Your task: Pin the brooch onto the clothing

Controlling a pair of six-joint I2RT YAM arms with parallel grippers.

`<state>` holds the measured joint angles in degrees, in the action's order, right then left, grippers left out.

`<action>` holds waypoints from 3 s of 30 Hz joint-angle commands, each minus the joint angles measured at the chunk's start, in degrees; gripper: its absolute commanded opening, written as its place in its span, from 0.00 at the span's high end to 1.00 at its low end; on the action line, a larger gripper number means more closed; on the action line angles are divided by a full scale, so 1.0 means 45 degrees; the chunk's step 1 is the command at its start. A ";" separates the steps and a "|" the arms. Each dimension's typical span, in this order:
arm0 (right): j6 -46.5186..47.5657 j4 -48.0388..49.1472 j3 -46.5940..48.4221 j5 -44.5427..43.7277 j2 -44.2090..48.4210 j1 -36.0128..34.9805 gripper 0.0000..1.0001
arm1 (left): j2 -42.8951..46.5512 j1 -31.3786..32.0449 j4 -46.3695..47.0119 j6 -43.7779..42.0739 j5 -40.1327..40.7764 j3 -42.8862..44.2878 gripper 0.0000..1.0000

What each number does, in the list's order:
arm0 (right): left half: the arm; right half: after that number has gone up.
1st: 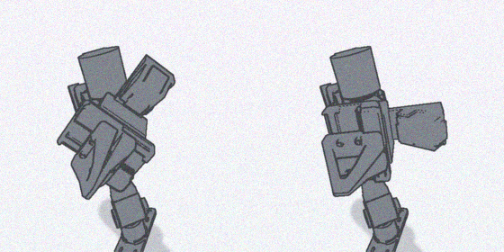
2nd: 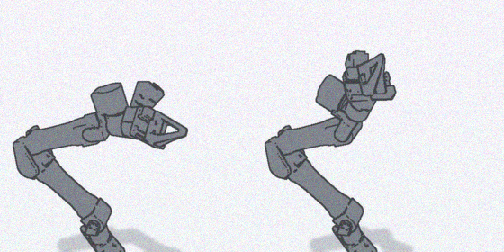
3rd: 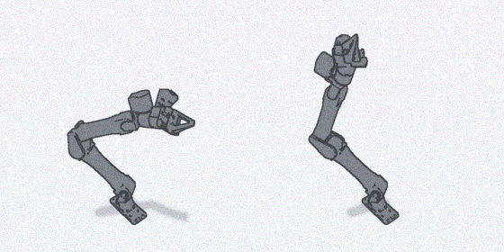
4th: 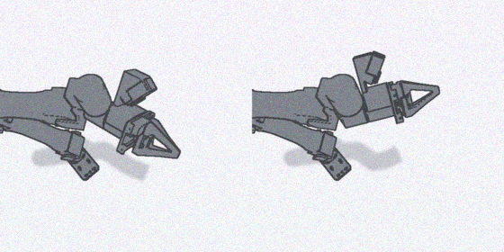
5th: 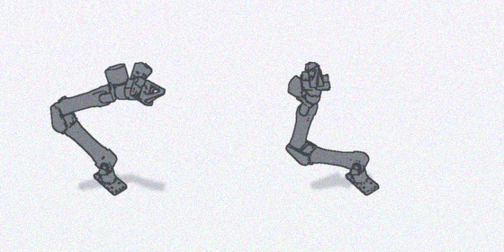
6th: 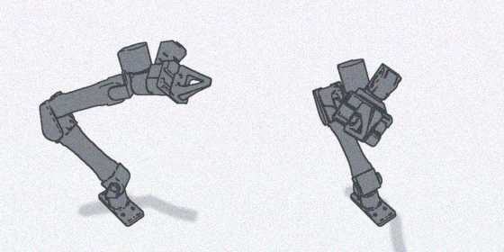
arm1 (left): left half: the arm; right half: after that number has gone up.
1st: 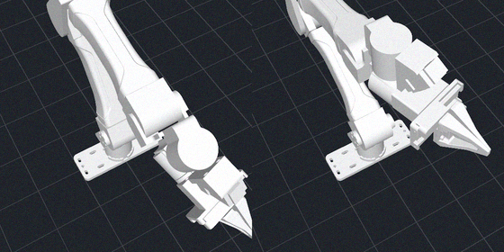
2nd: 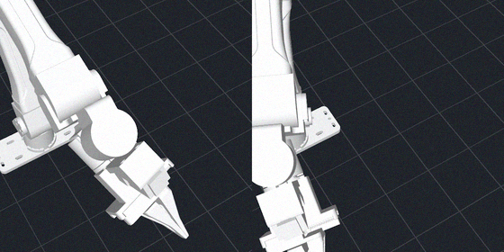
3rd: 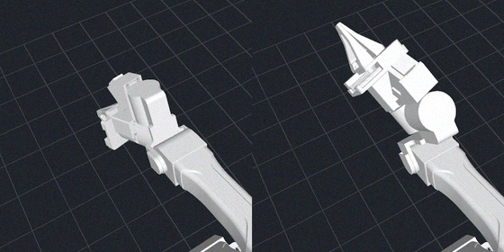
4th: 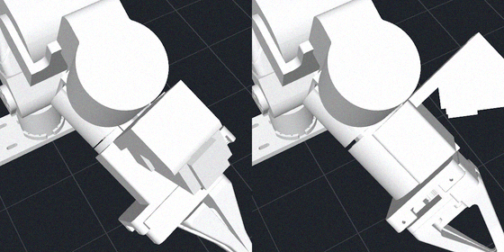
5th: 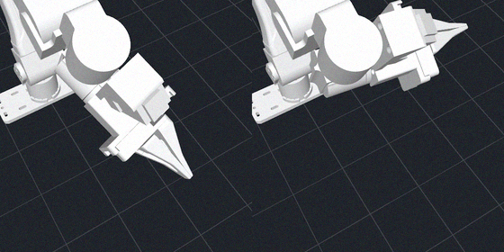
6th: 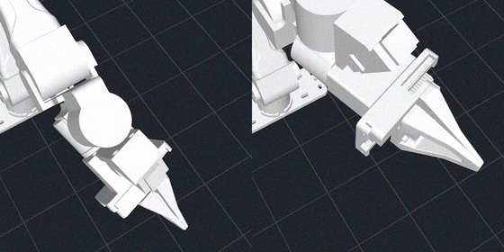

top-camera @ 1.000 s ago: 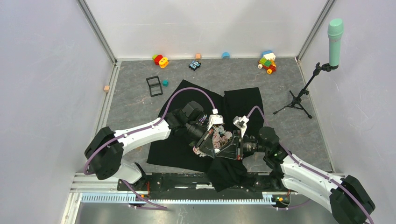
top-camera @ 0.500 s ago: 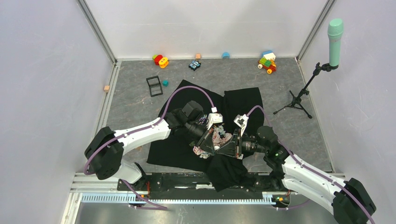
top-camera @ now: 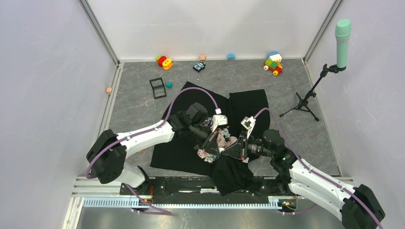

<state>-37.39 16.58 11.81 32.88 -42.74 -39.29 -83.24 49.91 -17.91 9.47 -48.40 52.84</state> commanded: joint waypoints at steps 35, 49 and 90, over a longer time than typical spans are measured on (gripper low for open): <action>0.2529 0.2580 0.0026 0.4124 0.2369 0.0588 0.18 | 0.0988 0.0169 -0.0095 -0.0113 -0.3134 0.0519 0.98; 0.1662 0.4022 -0.0411 0.3756 0.1660 0.0084 0.24 | 0.0891 0.0093 -0.0141 -0.0052 -0.3062 0.0563 0.98; 0.0993 0.5636 -0.0968 0.3058 0.0141 -0.1170 0.86 | 0.1368 0.0275 -0.0102 -0.0599 -0.4008 0.0330 0.98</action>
<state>-32.84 38.11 7.62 44.84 -41.36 -44.51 -80.16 50.50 -19.46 8.58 -60.62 53.08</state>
